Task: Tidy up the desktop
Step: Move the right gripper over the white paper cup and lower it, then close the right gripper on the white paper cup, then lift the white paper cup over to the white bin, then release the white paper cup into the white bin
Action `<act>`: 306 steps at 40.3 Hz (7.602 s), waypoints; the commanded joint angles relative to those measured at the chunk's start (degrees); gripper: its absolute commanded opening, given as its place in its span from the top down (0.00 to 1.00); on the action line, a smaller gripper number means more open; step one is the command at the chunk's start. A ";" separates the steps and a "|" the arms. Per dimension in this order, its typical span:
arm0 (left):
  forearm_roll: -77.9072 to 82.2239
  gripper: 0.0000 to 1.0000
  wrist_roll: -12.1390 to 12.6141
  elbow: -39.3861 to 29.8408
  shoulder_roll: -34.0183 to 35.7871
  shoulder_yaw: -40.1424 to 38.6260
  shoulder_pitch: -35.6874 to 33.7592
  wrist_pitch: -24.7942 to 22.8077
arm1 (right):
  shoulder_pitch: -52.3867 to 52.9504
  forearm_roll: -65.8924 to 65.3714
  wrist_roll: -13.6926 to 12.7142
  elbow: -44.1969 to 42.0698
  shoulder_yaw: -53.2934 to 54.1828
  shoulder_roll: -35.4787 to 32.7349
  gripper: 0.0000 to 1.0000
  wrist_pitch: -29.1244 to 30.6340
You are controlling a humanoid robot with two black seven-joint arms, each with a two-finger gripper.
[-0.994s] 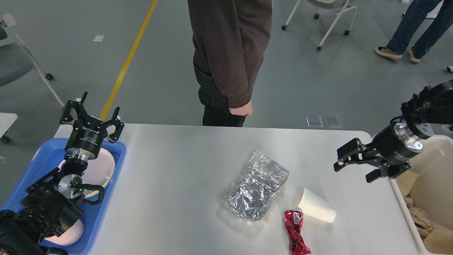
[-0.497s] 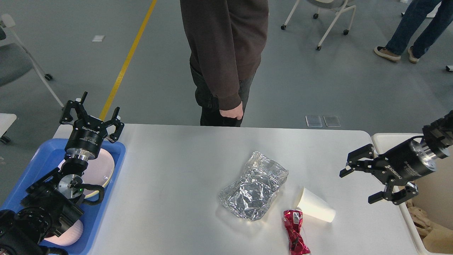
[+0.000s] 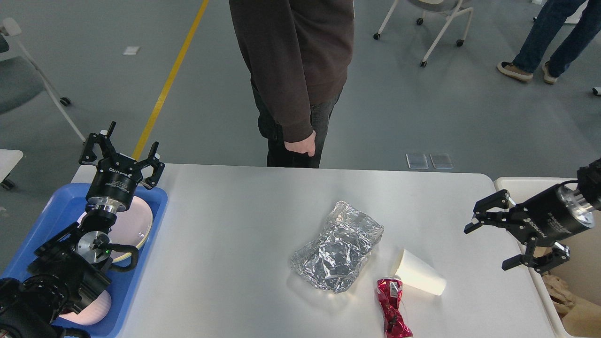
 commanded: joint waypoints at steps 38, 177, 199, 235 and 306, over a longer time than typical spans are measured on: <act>0.00 0.04 0.03 0.00 0.00 0.00 0.00 0.00 | 14.15 26.94 -44.99 10.77 1.25 13.11 0.00 -11.70; 0.00 0.04 0.03 0.00 0.00 0.00 0.00 0.00 | -29.97 28.96 -53.96 -22.10 50.56 18.12 0.72 -57.14; 0.00 0.04 0.03 0.00 0.00 0.00 0.00 0.00 | -25.05 28.96 -54.49 -19.47 50.12 12.50 0.88 -51.25; 0.00 0.04 0.02 0.00 0.00 0.00 0.00 0.00 | 20.57 29.05 -55.19 2.42 6.97 2.30 0.75 -25.59; 0.00 0.04 0.02 0.00 0.00 0.00 0.00 0.00 | -26.35 -1.54 -52.29 -26.40 23.48 1.50 0.90 -48.70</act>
